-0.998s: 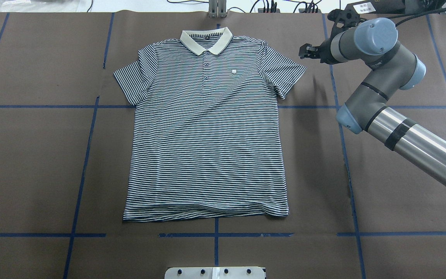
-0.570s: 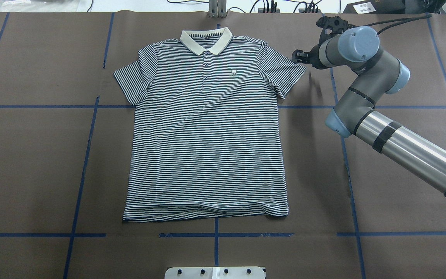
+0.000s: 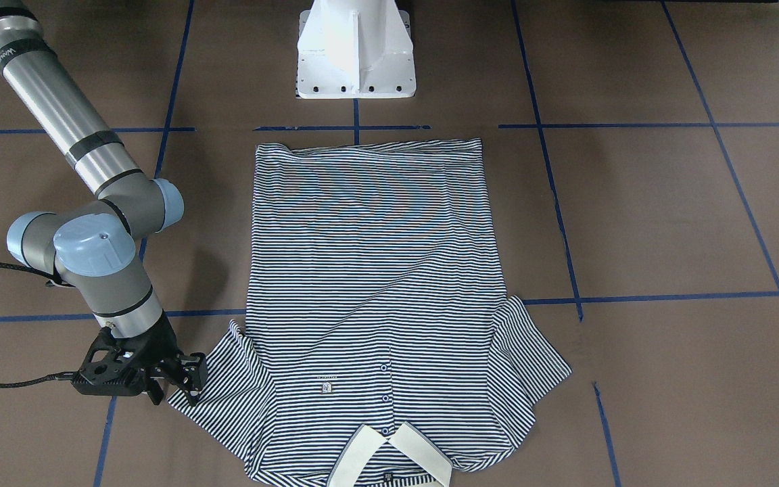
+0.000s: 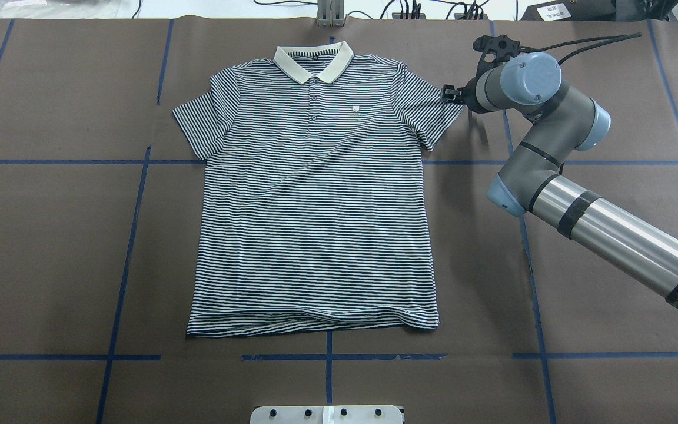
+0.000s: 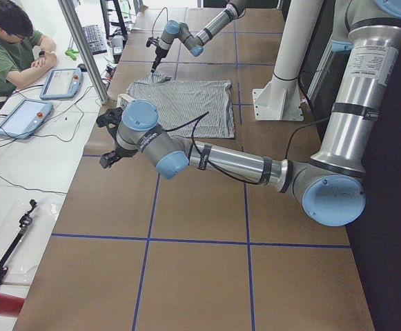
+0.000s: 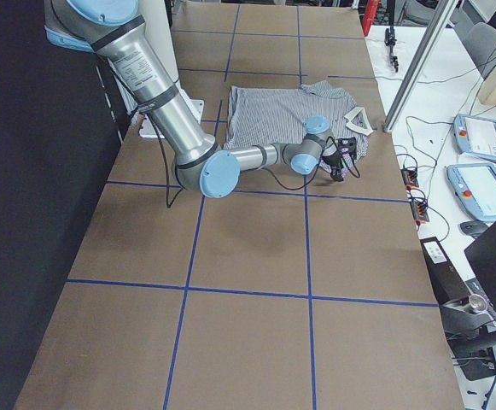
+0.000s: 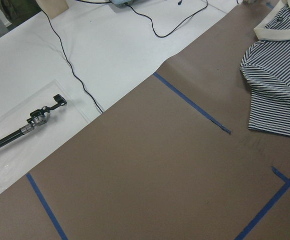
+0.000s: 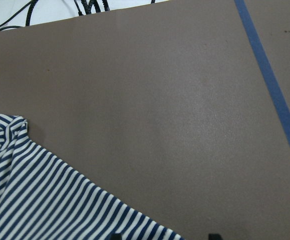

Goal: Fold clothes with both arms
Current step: 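Grasp the sleeve with the right gripper and fold it inward over the shirt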

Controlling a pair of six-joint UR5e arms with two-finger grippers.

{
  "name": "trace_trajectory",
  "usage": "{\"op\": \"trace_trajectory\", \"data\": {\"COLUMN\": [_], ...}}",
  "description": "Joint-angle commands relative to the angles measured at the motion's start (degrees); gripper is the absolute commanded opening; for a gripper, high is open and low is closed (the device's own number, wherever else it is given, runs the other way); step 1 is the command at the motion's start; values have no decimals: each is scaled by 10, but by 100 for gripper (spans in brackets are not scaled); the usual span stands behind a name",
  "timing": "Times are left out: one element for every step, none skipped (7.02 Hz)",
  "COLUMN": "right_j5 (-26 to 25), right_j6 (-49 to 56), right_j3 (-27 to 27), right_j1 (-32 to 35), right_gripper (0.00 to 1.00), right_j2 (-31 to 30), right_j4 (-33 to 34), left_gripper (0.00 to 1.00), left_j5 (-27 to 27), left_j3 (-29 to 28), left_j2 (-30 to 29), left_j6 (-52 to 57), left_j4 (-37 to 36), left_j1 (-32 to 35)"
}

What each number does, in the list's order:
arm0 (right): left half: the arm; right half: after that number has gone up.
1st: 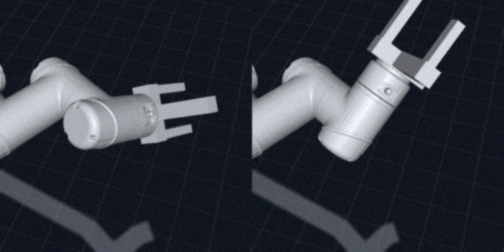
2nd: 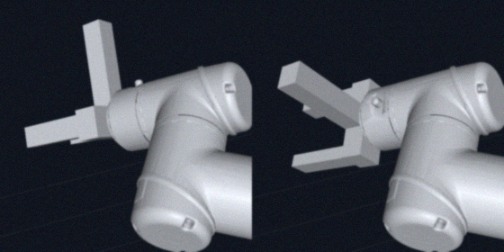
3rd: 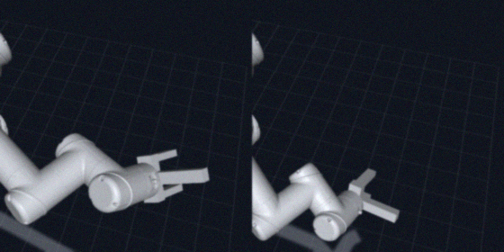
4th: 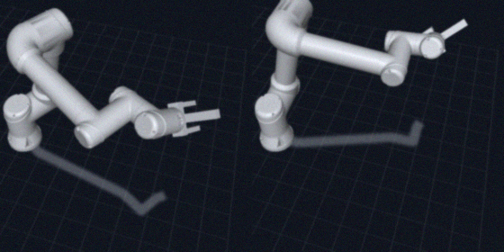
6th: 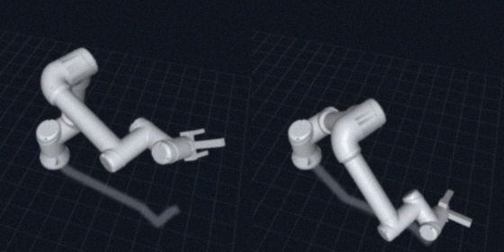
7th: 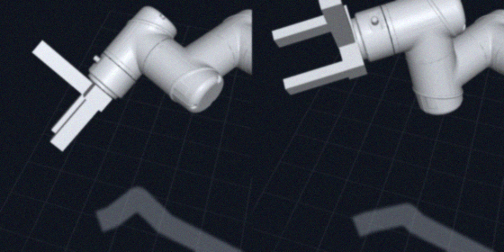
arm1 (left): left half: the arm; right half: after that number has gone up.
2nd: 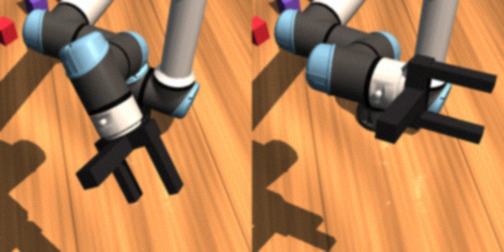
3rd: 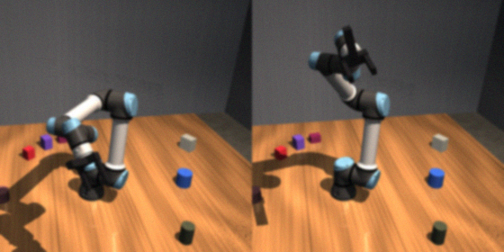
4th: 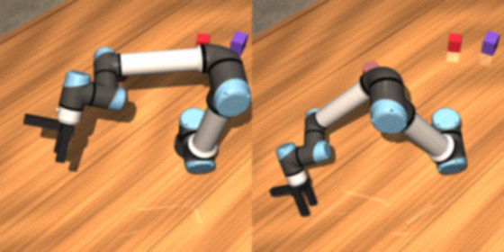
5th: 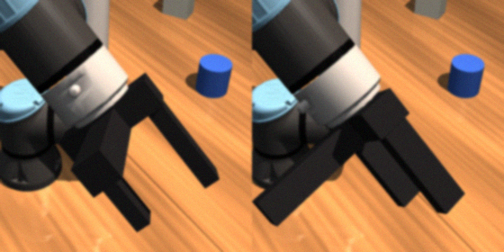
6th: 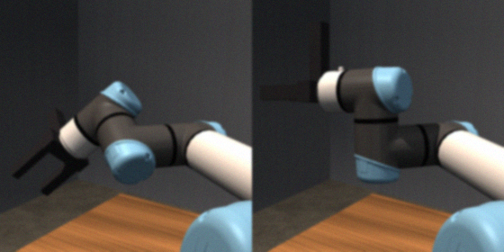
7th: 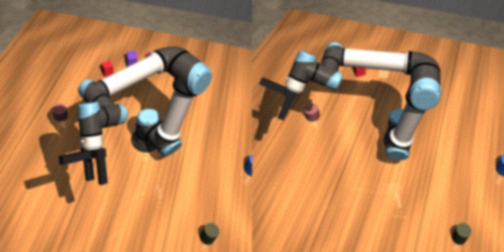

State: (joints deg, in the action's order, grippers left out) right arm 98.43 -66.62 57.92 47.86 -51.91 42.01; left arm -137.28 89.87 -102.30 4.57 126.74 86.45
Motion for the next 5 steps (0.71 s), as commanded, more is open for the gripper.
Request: {"op": "trace_trajectory", "data": {"right_j5": [-3, -3, -3, -3, -3], "right_j6": [0, -1, -1, -3, -4], "right_j3": [-3, -3, -2, 6, 43], "right_j1": [-1, -1, -1, -1, -1], "right_gripper": [45, 0, 0, 0, 0], "right_j2": [1, 2, 8, 28, 36], "right_j4": [0, 2, 14, 58, 109], "left_gripper": [100, 100, 100, 100, 100], "left_j5": [0, 0, 0, 1, 0], "left_j3": [0, 0, 0, 0, 0], "left_j2": [0, 0, 0, 0, 1], "left_j6": [0, 1, 1, 1, 1], "left_j4": [0, 0, 0, 0, 0], "left_j1": [0, -1, -1, -1, -1]}}
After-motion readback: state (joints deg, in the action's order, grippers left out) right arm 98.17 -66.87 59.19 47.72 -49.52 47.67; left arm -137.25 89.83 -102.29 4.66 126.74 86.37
